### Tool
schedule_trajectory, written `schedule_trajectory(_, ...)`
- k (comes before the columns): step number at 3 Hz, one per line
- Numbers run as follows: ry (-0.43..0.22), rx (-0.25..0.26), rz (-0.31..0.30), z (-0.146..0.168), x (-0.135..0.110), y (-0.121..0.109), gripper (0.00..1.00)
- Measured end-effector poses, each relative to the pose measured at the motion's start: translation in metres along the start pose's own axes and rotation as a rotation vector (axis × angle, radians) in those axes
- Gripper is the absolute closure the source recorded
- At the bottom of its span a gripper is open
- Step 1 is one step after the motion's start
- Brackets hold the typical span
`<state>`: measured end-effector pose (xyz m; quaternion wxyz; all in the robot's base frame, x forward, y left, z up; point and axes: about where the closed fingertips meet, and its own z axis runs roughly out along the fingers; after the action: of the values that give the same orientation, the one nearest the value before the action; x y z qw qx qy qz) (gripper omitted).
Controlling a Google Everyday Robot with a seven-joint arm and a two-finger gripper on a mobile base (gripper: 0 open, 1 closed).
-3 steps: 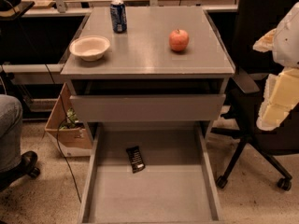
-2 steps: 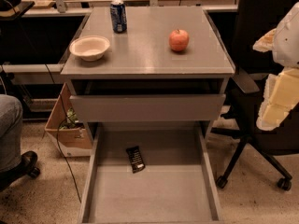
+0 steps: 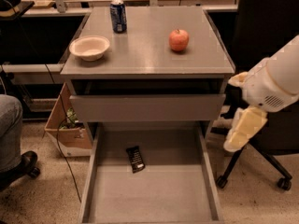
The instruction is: Pick rxbar chocolate from middle drawer and place on counter
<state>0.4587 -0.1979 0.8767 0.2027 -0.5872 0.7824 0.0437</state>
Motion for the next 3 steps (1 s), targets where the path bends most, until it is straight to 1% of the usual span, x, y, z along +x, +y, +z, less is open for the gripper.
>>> schedule_trajectory(1, -0.092, -0.040, -0.009, 0.081, 0.000, 0.001, 0.00)
schedule_trajectory(2, -0.174, -0.068, 0.003, 0.185, -0.014, 0.009, 0.00)
schedule_trajectory(3, -0.218, -0.080, 0.044, 0.248, -0.025, 0.012, 0.00)
